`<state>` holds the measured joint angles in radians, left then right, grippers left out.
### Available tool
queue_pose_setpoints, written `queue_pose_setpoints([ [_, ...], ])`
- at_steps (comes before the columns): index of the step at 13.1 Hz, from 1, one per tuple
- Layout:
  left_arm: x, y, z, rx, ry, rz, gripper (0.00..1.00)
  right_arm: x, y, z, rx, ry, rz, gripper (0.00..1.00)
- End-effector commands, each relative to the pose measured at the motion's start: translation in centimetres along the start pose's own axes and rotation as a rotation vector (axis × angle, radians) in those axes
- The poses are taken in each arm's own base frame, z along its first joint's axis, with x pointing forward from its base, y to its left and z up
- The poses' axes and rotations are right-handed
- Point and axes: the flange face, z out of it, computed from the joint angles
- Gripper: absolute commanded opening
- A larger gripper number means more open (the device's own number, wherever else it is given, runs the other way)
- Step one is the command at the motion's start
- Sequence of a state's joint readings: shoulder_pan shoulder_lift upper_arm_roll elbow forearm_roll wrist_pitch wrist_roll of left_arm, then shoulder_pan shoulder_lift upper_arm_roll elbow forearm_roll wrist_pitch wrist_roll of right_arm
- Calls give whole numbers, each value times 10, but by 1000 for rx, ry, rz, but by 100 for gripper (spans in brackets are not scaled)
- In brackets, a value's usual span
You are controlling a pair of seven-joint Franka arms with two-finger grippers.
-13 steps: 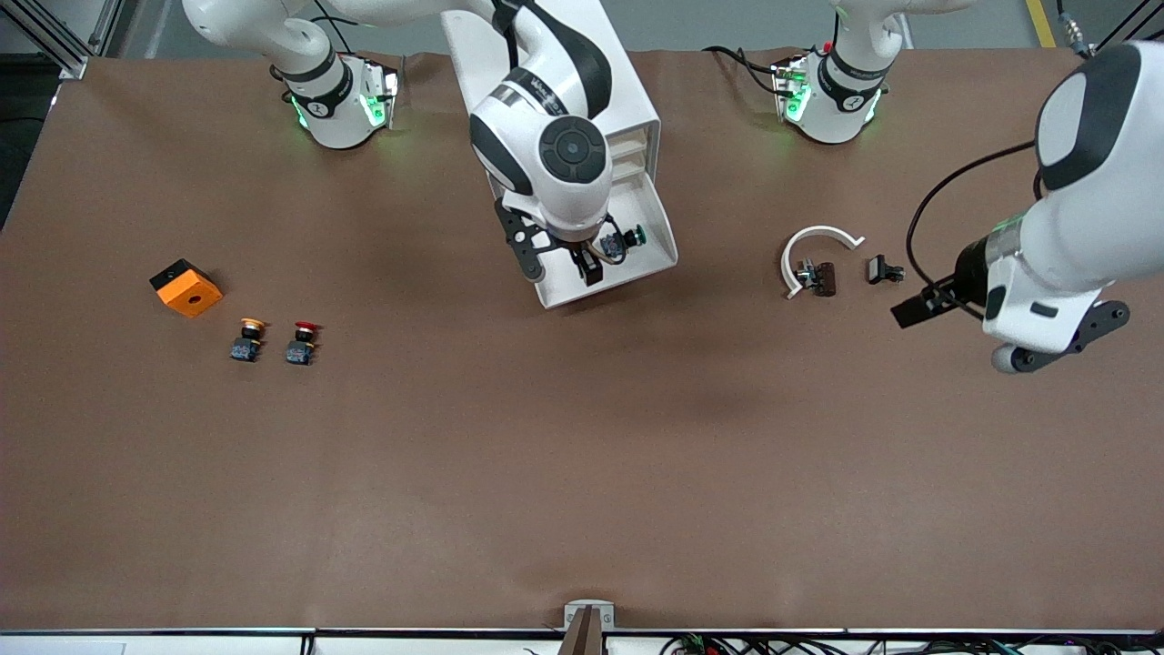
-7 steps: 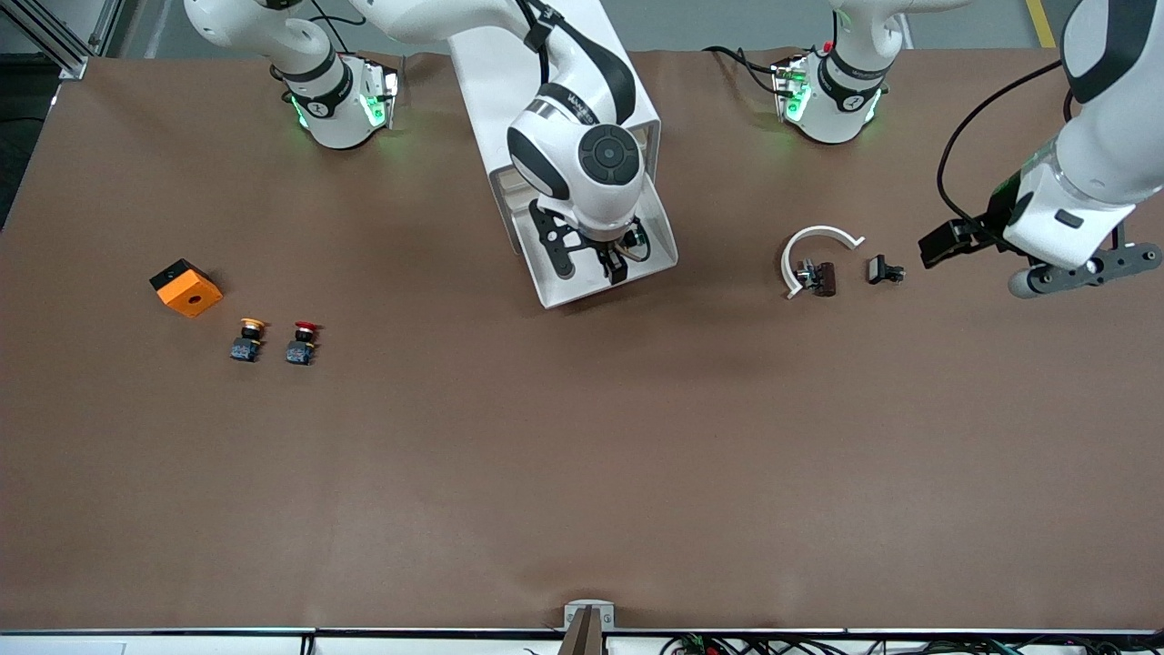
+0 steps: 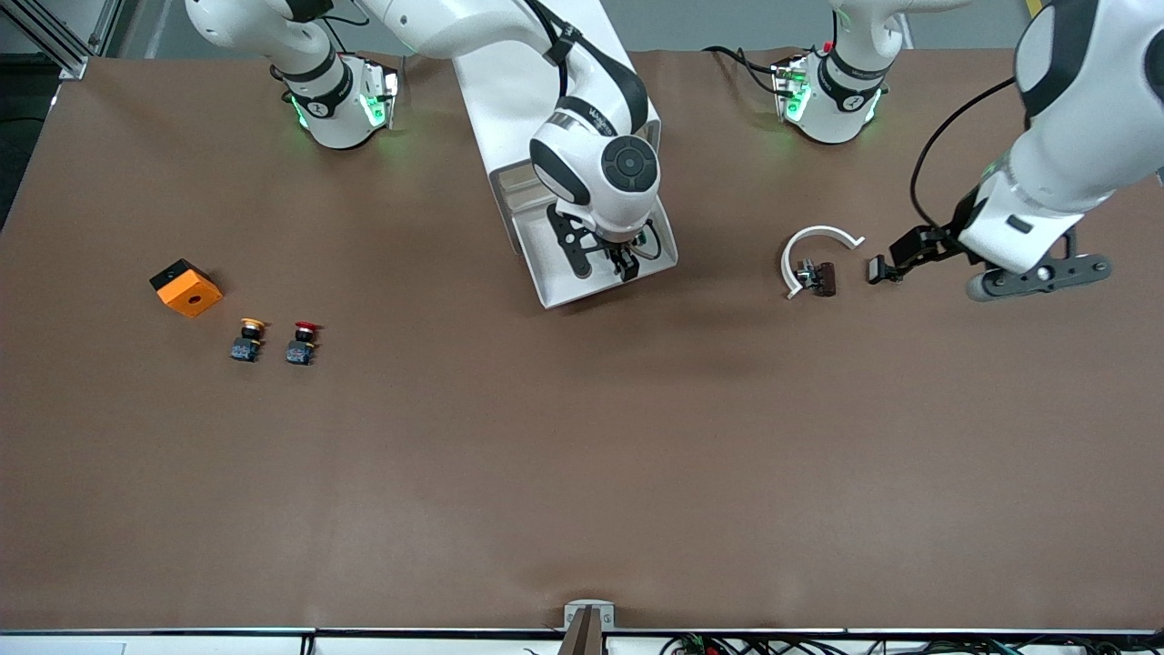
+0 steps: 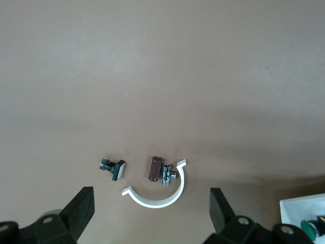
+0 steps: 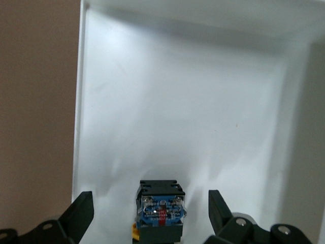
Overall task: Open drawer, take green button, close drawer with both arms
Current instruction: 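Grasp the green button with the right gripper and lift it out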
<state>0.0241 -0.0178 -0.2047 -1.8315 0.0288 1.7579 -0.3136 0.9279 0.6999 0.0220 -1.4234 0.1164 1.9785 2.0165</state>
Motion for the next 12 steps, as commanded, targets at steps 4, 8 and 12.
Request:
queue_pose_setpoints([
  [4,-9,43,39,-2,39,25,100,-9,-3,6,5,-22,4,98],
  [8,-16,74,81,-29,72,-8,100,-14,-2,4,15,-33,-4,23],
  [12,-12,106,119,-59,53,8,100,-24,2,4,20,-29,-23,0],
])
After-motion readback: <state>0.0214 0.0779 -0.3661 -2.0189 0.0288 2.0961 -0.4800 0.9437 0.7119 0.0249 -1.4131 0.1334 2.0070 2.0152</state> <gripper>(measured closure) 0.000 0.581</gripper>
